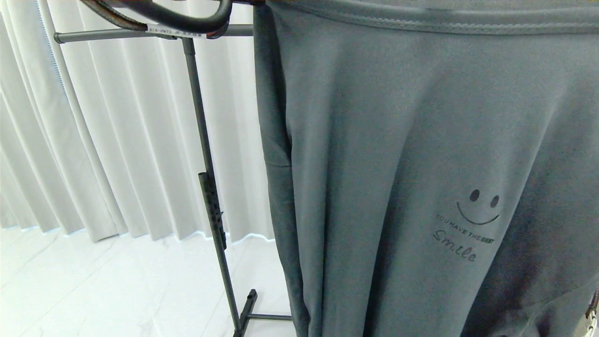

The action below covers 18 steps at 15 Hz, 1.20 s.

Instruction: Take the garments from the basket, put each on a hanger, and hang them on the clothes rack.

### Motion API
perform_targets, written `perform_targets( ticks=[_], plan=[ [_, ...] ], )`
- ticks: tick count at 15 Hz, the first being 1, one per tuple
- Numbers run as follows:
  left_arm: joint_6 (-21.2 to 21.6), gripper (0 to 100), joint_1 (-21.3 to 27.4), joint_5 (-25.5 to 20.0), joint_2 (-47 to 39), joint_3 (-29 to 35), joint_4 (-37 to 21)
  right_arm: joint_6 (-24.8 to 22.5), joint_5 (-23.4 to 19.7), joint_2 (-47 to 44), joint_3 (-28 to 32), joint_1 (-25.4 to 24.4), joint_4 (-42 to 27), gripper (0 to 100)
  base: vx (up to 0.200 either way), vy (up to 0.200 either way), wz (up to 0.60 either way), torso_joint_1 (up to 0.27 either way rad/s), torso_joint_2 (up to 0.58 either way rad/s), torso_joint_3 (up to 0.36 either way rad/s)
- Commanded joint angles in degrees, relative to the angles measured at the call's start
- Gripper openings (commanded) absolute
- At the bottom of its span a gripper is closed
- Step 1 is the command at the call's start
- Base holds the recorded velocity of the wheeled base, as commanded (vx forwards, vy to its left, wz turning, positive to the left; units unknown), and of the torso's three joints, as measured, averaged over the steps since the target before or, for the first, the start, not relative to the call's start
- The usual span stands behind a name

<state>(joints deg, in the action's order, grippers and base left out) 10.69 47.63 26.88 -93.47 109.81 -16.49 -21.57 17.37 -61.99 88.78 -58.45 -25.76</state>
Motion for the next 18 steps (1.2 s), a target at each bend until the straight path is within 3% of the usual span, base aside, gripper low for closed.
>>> perform_targets(
  ticks=[1,4,6,8,12,14,18],
  plan=[
    [-1.8,0,0.2,0.1,1.5,-0.6,-1.4,-0.1,2.6,1.2,-1.4,0.1,0.2,0,0.000,0.000,0.00,0.000,0.00,0.000],
    [-4.0,0,0.2,0.0,8.7,-5.0,-10.0,0.6,2.6,-2.8,-2.0,4.2,5.5,0,0.000,0.000,0.00,0.000,0.00,0.000],
    [-6.4,0,0.4,0.0,15.4,-9.4,-15.1,4.9,-1.6,-10.2,-2.4,9.5,15.5,0,0.000,0.000,0.00,0.000,0.00,0.000],
    [-6.6,0,1.7,0.0,21.0,-13.1,-18.6,5.6,-3.5,-16.2,-1.5,10.6,21.6,0,0.000,0.000,0.00,0.000,0.00,0.000],
    [-6.9,0,9.9,0.1,28.3,-18.9,-19.4,5.7,-8.8,-24.0,1.6,10.6,25.2,0,0.000,0.000,0.00,0.000,0.00,0.000],
    [-6.8,0,14.6,0.1,28.8,-18.9,-19.4,5.6,-8.9,-26.3,3.8,10.6,25.5,0,0.000,0.000,0.00,0.000,0.00,0.000],
    [-6.9,0,15.1,0.1,28.8,-19.0,-19.4,5.6,-8.8,-27.1,4.7,10.5,25.4,0,0.000,0.000,0.00,0.000,0.00,0.000]
  ],
)
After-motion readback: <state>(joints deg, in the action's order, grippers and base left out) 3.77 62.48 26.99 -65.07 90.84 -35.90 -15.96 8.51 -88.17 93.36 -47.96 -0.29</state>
